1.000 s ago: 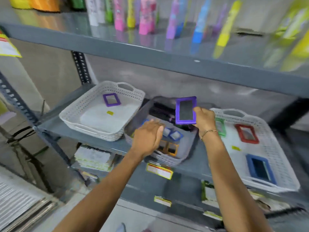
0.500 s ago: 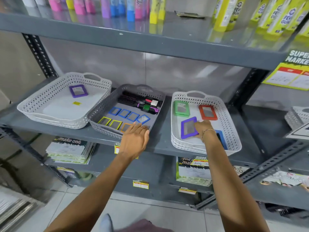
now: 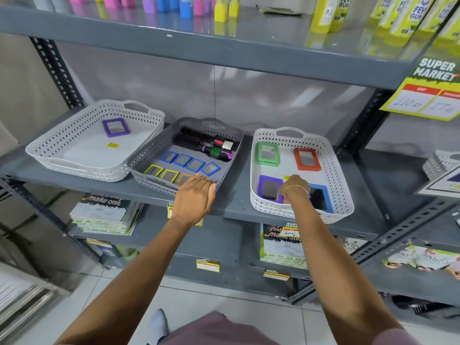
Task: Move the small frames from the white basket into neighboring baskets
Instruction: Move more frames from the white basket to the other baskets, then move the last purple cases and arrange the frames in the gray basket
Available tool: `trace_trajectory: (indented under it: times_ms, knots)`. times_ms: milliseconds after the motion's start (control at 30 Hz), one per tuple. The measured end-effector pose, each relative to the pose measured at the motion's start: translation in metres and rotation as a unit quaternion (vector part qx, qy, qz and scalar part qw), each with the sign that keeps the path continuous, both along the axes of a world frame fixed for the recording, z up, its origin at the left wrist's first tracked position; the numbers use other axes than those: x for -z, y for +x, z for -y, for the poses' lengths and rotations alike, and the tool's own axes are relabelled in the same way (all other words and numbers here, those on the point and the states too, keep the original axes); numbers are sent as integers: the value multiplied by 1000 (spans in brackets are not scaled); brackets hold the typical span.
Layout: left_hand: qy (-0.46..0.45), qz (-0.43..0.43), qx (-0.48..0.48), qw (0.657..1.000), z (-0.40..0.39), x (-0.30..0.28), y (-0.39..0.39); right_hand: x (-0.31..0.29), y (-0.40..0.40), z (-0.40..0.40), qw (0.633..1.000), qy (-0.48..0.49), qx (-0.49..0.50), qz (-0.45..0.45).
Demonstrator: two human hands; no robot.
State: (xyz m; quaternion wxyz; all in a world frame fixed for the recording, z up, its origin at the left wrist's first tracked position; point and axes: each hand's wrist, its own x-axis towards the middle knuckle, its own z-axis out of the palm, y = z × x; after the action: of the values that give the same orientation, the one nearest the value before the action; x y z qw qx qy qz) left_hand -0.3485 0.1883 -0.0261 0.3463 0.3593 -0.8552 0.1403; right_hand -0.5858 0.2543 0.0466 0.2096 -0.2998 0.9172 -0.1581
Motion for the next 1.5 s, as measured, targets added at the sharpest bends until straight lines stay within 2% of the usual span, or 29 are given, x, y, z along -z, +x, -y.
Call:
trace_trajectory:
  times_ms: [167, 467, 667, 800, 1067, 1267, 1500]
  knots:
    - [-10, 7, -9, 1000, 1, 1, 0, 1, -1, 1, 1000, 8, -3, -4]
    - [27, 14, -11, 999, 4, 1, 0, 1, -2, 1, 1000, 16, 2, -13]
    - [51, -25, 13, 998, 23, -20, 17, -21, 14, 31, 996, -72, -21, -50]
    - [84, -55, -13, 995, 61, -39, 69, -42, 70, 83, 982, -141, -114, -54]
    - [177, -87, -125, 972, 140, -53, 252, -50, 232, 202, 920, -237, -310, -42]
    - [169, -87, -169, 967, 172, -36, 331, -22, 304, 290, 932, -213, -291, 27]
    - [193, -74, -106, 973, 198, -12, 352, 11, 350, 355, 945, -161, -279, 66]
